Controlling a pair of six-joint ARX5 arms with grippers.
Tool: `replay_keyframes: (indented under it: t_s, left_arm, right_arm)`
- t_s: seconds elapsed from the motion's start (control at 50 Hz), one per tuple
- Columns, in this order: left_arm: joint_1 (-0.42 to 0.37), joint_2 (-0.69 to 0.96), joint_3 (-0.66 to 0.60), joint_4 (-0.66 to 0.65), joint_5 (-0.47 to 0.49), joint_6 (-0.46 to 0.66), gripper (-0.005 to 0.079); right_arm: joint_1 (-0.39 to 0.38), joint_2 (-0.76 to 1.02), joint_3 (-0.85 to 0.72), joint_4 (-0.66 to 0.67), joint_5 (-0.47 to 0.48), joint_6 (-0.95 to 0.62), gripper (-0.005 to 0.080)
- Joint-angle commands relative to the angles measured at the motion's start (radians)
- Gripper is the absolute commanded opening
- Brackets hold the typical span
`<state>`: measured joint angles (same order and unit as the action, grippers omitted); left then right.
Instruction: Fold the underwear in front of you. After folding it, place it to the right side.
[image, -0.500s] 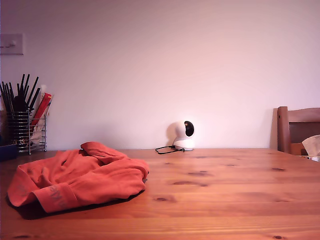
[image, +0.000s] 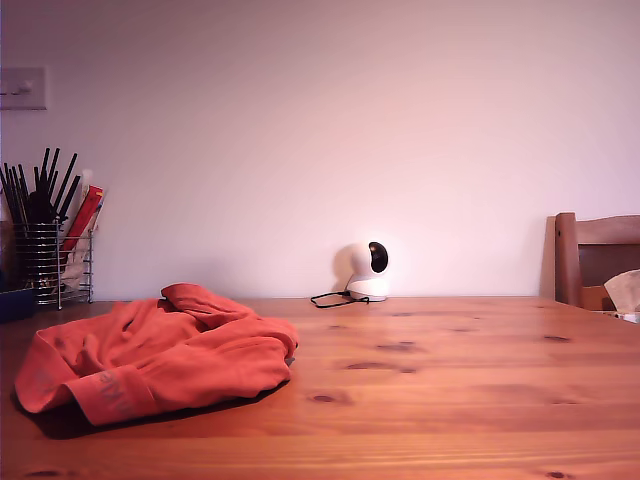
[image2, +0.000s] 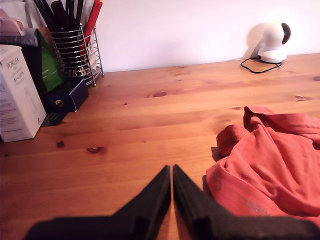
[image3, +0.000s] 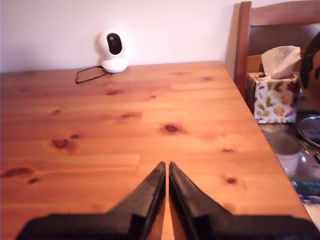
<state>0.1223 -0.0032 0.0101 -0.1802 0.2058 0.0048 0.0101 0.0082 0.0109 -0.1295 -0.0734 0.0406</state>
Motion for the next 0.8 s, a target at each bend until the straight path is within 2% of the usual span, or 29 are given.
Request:
replay_keyframes:
  t_s: [0.0, 0.02, 0.04, 0.18, 0.3, 0.4, 0.52, 0.66, 0.72, 0.78]
  left_arm:
    - [0.002, -0.010, -0.036, 0.037, 0.011, -0.046, -0.0019]
    - [0.002, -0.010, -0.035, 0.053, 0.019, -0.046, -0.0019]
    - [0.002, -0.010, -0.034, 0.074, 0.026, -0.102, -0.0019]
    - [0.001, -0.010, -0.012, 0.172, 0.073, -0.261, -0.0019]
    - [0.000, -0.010, 0.036, 0.173, 0.152, -0.328, -0.0019]
    - [-0.001, -0.004, 0.079, 0.129, 0.238, -0.374, -0.0019]
    - [-0.001, 0.055, 0.133, 0.039, 0.349, -0.403, -0.0019]
    - [-0.009, 0.198, 0.193, -0.018, 0.443, -0.393, -0.0019]
    - [-0.018, 0.274, 0.219, -0.019, 0.470, -0.375, -0.0019]
    - [-0.027, 0.350, 0.248, -0.031, 0.483, -0.312, -0.0019]
  right_arm:
    - [0.005, -0.006, -0.001, 0.072, -0.026, 0.051, -0.0012]
    - [0.005, -0.006, 0.000, 0.091, -0.031, 0.064, -0.0012]
    - [0.006, -0.006, 0.004, 0.111, -0.041, 0.087, -0.0012]
    - [0.010, -0.006, 0.040, 0.197, -0.141, 0.249, -0.0012]
    - [0.010, -0.006, 0.078, 0.202, -0.239, 0.317, -0.0012]
    - [0.010, 0.000, 0.113, 0.151, -0.342, 0.364, -0.0012]
    - [0.019, 0.039, 0.150, 0.061, -0.444, 0.402, -0.0012]
    - [0.051, 0.132, 0.184, 0.003, -0.513, 0.409, -0.0012]
    - [0.071, 0.190, 0.195, -0.001, -0.540, 0.410, -0.0012]
    - [0.092, 0.248, 0.209, -0.003, -0.560, 0.409, -0.0012]
